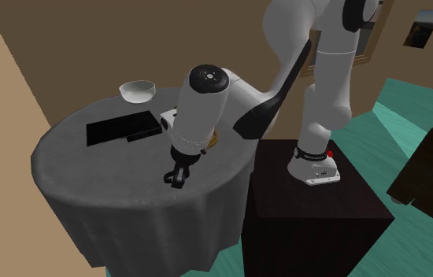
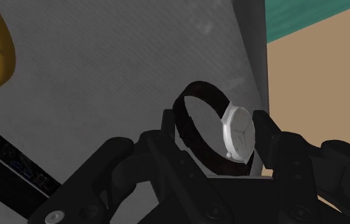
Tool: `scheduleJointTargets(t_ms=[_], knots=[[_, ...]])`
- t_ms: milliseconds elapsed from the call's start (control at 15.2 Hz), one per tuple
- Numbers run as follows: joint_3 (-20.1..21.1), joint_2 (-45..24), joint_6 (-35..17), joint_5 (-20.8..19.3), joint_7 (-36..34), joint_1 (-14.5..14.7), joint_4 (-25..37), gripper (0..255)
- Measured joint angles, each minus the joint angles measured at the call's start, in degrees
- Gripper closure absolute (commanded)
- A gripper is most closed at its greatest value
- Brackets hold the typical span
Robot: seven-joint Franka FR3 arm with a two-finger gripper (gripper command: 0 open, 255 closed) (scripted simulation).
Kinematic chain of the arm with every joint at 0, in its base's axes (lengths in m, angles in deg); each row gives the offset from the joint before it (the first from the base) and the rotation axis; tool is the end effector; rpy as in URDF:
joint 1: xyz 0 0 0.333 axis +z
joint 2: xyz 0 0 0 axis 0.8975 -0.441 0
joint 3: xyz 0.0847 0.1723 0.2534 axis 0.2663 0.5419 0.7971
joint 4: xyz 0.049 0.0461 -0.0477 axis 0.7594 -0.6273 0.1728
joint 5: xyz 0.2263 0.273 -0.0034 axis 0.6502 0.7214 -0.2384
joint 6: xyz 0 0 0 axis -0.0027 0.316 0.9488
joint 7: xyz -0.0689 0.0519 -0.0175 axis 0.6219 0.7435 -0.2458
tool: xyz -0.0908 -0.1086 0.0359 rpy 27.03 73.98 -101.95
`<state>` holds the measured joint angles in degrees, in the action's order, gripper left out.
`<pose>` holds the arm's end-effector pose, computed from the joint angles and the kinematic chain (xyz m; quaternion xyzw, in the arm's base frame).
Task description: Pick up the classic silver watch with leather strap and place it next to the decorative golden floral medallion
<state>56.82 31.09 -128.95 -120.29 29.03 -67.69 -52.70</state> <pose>0.4534 0.2854 0.3729 0.9811 -0.0103 0.1517 0.1197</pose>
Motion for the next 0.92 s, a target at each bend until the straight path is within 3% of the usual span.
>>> scheduleJointTargets(t_ms=[462,924], knots=[[0.1,3.7,2.6,4.2,4.5,-0.9,1.3,255],[-5.1,12.1,-3.8,10.3,15.9,-5.4,-7.4,255]])
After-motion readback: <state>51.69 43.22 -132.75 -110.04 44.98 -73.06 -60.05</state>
